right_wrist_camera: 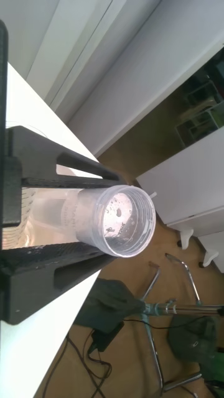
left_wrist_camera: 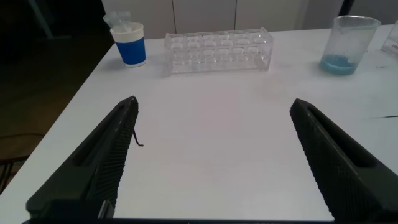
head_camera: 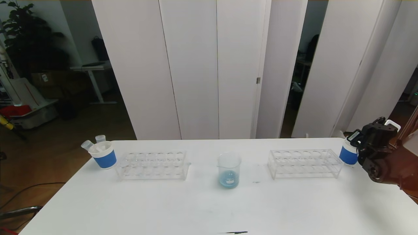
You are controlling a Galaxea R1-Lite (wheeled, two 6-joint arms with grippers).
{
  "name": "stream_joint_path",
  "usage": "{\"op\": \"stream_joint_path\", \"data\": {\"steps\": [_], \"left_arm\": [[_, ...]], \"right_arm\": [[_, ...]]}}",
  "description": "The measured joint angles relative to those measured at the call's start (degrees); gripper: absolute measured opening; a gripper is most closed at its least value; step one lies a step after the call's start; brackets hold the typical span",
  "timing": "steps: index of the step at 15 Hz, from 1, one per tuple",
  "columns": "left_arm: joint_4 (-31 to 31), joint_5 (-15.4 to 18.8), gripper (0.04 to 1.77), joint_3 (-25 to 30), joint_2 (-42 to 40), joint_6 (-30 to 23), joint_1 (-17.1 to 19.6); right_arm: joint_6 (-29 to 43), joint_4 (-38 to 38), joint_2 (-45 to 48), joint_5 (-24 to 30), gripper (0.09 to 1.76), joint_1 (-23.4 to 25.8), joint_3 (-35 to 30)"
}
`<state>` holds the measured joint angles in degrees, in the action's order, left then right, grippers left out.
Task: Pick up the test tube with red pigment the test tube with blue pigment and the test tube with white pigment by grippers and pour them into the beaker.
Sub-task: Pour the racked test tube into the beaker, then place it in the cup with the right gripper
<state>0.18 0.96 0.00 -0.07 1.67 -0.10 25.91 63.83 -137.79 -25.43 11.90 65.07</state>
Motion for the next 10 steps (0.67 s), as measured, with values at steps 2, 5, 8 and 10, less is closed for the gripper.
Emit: {"op": "stream_joint_path", "data": {"steps": [2, 5, 8, 10], "left_arm": [[0.0, 0.0, 1.74, 0.0, 0.0, 0.0, 0.0], [0.0, 0.0, 1.74, 0.0, 0.0, 0.0, 0.0], [0.0, 0.0, 1.74, 0.0, 0.0, 0.0, 0.0], [0.0, 0.0, 1.74, 0.0, 0.0, 0.0, 0.0]], "right_arm": [[0.0, -0.4, 0.0, 0.0, 0.91, 0.1, 0.0], [-0.1, -0.2, 0.0, 0.1, 1.73, -0.1, -0.1], [-0.2, 0.0, 0.1, 0.1, 1.75, -0.1, -0.1], [-0.2, 0.0, 0.3, 0.1, 1.75, -0.1, -0.1]]}}
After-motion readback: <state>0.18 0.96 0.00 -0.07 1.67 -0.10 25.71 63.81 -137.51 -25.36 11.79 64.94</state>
